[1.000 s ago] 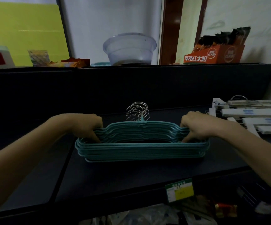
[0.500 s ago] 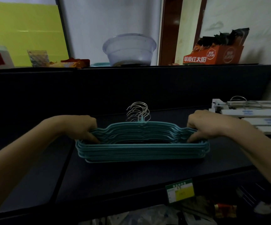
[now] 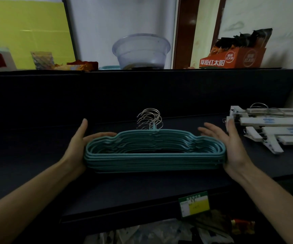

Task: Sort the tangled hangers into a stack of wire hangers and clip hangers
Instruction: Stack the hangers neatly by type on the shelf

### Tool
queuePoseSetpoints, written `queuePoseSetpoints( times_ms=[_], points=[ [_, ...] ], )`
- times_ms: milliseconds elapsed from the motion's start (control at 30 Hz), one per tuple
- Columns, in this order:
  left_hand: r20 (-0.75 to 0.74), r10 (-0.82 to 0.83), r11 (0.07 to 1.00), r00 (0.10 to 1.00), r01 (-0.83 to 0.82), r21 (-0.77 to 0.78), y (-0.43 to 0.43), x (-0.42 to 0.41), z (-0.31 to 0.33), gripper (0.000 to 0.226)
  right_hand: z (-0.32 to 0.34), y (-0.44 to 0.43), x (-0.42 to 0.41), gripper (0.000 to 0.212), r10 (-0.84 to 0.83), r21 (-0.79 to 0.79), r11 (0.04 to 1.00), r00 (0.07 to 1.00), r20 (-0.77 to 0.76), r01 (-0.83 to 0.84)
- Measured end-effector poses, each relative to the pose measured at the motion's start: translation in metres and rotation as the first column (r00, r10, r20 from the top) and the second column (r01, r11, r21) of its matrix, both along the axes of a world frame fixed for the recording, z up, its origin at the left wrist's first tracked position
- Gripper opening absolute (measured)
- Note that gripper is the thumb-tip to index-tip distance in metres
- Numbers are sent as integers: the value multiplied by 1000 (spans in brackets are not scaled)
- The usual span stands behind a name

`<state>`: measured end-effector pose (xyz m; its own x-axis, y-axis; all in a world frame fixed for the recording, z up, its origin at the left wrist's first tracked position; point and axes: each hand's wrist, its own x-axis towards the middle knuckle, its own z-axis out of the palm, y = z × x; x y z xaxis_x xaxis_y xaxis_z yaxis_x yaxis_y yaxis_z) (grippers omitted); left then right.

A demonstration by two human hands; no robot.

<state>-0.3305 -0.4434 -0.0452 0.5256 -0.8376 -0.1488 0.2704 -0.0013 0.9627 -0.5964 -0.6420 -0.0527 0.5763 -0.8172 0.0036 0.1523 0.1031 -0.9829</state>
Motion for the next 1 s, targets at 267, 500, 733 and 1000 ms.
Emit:
queuePoseSetpoints(
  times_ms=[267,500,733,1000],
  points=[
    [-69,27,991,997,-36,-128,1,-4,-5,95,4,6,4,83,10,24,1000,997,80,-12],
    [33,70,996,997,-68,-59,0,-10,-3,92,6,7,6,77,35,54,998,997,75,-39],
    [97,74,997,992,-73,-11,0,-18,4,54,6,7,6,51,78,17,997,997,-25,-78],
    [24,293,955,956,-291,-55,3,-24,-1,48,-3,10,5,56,-106,66,993,989,102,100]
  ],
)
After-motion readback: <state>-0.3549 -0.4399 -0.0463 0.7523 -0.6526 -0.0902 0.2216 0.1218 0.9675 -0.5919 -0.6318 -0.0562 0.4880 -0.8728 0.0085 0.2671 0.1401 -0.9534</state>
